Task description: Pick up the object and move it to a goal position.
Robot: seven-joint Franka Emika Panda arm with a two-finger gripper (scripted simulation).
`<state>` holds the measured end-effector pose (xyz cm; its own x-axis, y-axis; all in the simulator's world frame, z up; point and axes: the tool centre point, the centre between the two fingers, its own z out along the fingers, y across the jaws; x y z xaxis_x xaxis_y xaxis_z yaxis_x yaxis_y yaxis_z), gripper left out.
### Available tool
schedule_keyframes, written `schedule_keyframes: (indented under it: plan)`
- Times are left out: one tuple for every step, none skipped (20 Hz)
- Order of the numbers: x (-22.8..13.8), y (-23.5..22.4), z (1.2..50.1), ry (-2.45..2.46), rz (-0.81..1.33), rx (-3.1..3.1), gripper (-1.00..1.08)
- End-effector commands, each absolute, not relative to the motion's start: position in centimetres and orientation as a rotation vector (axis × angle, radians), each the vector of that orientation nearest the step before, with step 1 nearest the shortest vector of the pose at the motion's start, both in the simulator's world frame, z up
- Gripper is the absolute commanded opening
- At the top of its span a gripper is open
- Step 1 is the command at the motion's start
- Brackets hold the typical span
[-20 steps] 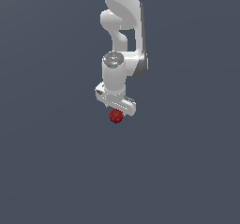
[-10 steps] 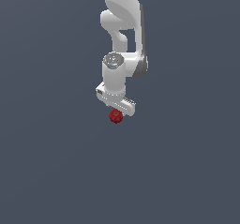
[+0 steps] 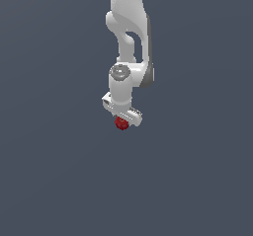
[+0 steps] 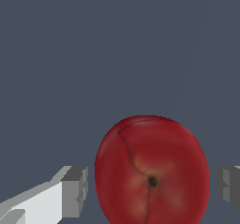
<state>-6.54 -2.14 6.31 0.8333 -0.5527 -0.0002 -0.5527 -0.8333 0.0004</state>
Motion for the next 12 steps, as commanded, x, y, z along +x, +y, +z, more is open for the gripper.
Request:
schedule_keyframes:
  plan:
    - [-6.54, -2.12, 5.30, -0.908, 0.000, 3.007, 1.00]
    - [-6.53, -2.14, 5.05, -0.909, 0.000, 3.007, 1.00]
    - [-6.52, -2.13, 4.85, -0.909, 0.000, 3.007, 1.00]
    - [-6.50, -2.12, 4.71, -0.909, 0.000, 3.007, 1.00]
    - [-6.49, -2.12, 4.64, -0.909, 0.000, 3.007, 1.00]
    - [-6.48, -2.12, 4.61, -0.909, 0.000, 3.007, 1.00]
    - [-6.48, -2.12, 4.61, -0.909, 0.000, 3.007, -1.00]
    - [-6.48, -2.12, 4.61, -0.909, 0.000, 3.007, -1.00]
    - [-6.48, -2.12, 4.61, -0.909, 0.000, 3.007, -1.00]
    - [-6.48, -2.12, 4.61, -0.909, 0.000, 3.007, -1.00]
    - [-6.48, -2.12, 4.61, -0.909, 0.000, 3.007, -1.00]
    - [-6.48, -2.12, 4.61, -0.909, 0.000, 3.007, -1.00]
